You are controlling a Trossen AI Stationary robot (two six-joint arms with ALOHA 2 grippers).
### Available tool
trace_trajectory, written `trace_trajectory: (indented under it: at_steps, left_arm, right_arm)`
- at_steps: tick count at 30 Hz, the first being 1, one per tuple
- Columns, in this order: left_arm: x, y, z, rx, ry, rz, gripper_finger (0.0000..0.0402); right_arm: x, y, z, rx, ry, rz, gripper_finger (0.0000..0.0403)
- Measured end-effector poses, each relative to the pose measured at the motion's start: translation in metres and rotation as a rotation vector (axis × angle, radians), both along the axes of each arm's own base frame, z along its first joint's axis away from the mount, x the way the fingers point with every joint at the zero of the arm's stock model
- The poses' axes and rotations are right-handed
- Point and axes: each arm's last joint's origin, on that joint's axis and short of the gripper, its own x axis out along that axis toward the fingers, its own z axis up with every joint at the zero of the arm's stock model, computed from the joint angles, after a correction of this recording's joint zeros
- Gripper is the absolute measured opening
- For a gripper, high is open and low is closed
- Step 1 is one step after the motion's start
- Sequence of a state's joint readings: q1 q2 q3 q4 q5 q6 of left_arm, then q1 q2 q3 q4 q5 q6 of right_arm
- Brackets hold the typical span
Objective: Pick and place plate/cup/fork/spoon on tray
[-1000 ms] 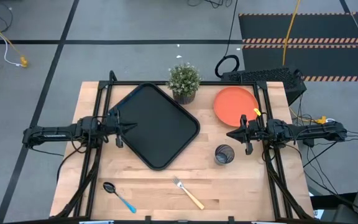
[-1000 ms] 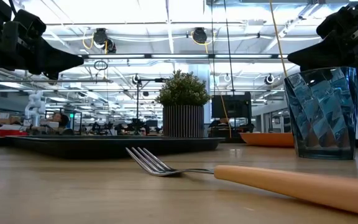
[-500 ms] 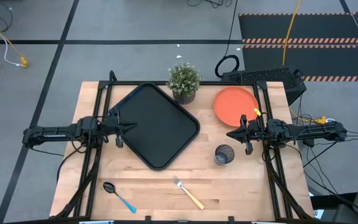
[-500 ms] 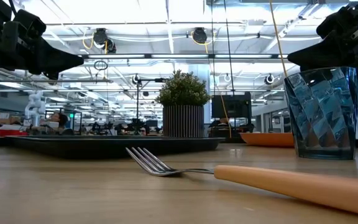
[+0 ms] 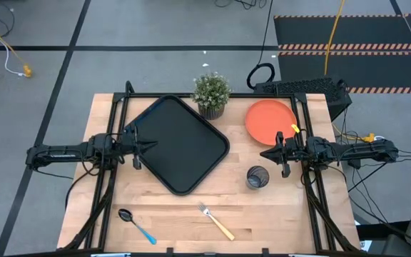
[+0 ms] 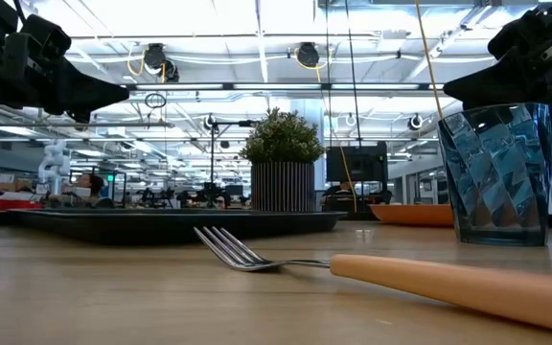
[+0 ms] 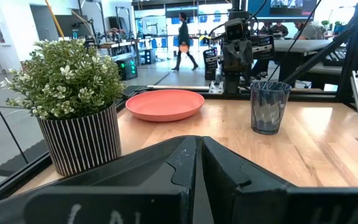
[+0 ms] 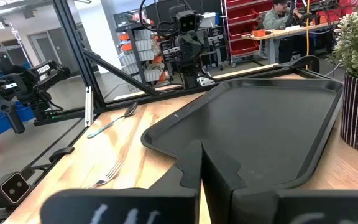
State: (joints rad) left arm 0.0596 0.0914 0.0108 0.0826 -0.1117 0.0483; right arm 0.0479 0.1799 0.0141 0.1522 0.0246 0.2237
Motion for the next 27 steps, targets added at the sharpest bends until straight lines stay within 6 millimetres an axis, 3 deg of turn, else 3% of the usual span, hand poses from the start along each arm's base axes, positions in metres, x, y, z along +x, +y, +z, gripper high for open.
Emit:
trace_trajectory:
  at_steps: [19,27]
  left_arm:
    - [0.0000,0.0000,0.0010,-0.010,-0.013,0.000,0.0031]
    - [-0.0001,0.0000,0.0051,-0.220,-0.091,-0.007,0.0031]
  right_arm:
    - [0.0000,0.0000,0.0000,0.000,0.000,-0.001,0.0000]
    - [0.0000,0.0000,0.0000,0.000,0.000,0.000,0.0000]
